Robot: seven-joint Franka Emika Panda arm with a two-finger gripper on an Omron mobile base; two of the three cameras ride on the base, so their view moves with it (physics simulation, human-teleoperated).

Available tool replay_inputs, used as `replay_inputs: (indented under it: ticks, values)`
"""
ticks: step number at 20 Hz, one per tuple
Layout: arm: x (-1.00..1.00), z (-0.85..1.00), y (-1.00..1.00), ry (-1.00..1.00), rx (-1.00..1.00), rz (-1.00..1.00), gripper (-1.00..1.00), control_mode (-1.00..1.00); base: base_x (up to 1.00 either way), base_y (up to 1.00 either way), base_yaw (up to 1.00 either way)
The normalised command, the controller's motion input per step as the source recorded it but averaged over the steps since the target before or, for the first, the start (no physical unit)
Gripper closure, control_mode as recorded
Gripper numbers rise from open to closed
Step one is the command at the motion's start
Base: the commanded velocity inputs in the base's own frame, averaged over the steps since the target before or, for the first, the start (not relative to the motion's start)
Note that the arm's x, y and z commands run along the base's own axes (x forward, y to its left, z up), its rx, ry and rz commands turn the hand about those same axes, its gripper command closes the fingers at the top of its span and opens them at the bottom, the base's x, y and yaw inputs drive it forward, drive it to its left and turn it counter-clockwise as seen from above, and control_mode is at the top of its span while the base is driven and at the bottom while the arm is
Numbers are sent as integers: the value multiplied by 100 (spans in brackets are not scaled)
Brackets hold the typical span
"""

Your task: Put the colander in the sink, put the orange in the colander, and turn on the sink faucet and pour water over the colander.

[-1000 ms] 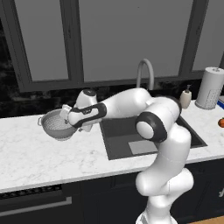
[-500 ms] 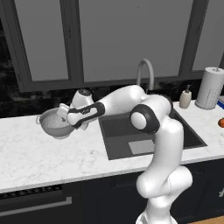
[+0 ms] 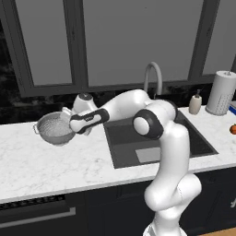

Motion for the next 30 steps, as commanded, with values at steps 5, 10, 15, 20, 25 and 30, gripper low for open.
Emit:
replay_inputs:
  ticks: [5,10,15,20,25,30]
  values:
    - [5,-48,-13,1,0,-22,100,-100,0,0,0]
    - [0,-17,-5,0,7,-24,100,-100,0,0,0]
    - [-35,17,-51,6,9,-33,100,-100,0,0,0]
    - [-77,13,-94,7,7,-38,100,-100,0,0,0]
    - [-100,24,-100,1,6,-32,100,-100,0,0,0]
    - [-99,31,-100,0,4,-26,100,-100,0,0,0]
